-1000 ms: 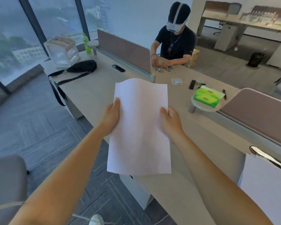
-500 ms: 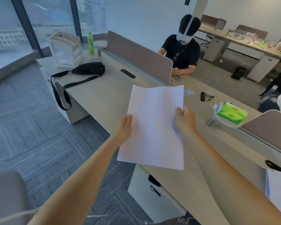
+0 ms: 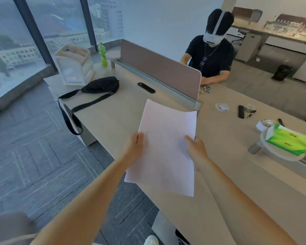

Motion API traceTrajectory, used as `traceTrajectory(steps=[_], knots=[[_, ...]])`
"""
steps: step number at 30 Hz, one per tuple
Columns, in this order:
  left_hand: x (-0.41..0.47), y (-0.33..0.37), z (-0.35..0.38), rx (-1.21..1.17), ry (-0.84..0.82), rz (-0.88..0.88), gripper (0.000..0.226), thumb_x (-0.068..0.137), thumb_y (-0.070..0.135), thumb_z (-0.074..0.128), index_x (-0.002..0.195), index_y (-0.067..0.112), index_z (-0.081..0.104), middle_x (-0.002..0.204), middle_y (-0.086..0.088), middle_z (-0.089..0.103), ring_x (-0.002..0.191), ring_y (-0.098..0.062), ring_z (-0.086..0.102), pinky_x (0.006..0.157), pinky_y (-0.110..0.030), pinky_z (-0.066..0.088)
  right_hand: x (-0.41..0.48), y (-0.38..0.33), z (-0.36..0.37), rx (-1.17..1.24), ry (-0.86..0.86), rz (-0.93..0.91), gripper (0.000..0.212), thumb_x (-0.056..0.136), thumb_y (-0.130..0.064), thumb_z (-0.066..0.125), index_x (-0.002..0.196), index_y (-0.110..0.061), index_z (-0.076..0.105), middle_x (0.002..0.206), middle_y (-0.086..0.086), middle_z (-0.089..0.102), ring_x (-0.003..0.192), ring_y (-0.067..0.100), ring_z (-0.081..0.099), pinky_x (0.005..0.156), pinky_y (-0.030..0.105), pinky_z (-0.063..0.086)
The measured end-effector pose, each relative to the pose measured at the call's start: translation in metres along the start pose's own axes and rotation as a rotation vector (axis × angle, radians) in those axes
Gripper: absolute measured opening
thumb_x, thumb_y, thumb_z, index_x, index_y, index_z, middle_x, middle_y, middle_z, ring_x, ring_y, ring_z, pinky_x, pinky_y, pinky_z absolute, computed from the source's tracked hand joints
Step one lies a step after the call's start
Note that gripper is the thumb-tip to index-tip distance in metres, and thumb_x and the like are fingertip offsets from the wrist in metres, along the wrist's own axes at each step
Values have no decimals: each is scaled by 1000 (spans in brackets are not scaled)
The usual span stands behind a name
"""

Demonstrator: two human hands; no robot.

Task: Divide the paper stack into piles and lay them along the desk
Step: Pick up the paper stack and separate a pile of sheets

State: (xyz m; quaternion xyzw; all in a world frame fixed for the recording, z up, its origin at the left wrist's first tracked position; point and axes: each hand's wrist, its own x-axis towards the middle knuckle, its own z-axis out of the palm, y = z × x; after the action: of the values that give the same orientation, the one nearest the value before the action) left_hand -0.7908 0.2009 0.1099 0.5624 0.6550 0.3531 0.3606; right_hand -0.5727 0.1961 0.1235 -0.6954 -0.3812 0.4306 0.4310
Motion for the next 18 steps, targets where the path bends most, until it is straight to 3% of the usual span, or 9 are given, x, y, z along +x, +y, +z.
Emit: traceTrajectory(steps=[2,5,8,13,18], knots=[[24,4,7,-22,-20,-12,36,103,30,30,68,21,30,66,5,32,60,-14,31,56,-31,28,21,-6,2,8,7,-4,27,95,-27,51,107,-8,66,107,11,70,87,24,64,72,32,48],[62,2,10,-16,-22,3,37,102,30,31,66,22,29,64,7,32,58,-13,30,56,-29,29,45,-11,2,98,-35,44,23,97,-29,52,97,-10,66,91,5,65,81,21,58,64,29,44],[102,-3,11,-13,0,2,36,100,33,32,66,23,29,64,7,32,59,-14,31,59,-32,30,64,3,10,134,-70,144,33,91,-35,52,97,-6,66,84,7,60,78,21,55,66,32,40],[172,-17,13,50,-23,4,34,92,42,31,64,22,33,63,6,36,60,-17,34,59,-33,31,103,4,53,-71,7,47,31,101,-21,38,72,-13,47,70,7,45,68,19,42,53,28,31],[262,-47,-6,136,-44,2,38,99,29,36,62,20,34,60,5,37,62,-20,37,58,-32,29,166,-16,117,-139,-2,55,30,101,-22,35,75,-12,47,69,2,47,59,14,41,53,31,32]])
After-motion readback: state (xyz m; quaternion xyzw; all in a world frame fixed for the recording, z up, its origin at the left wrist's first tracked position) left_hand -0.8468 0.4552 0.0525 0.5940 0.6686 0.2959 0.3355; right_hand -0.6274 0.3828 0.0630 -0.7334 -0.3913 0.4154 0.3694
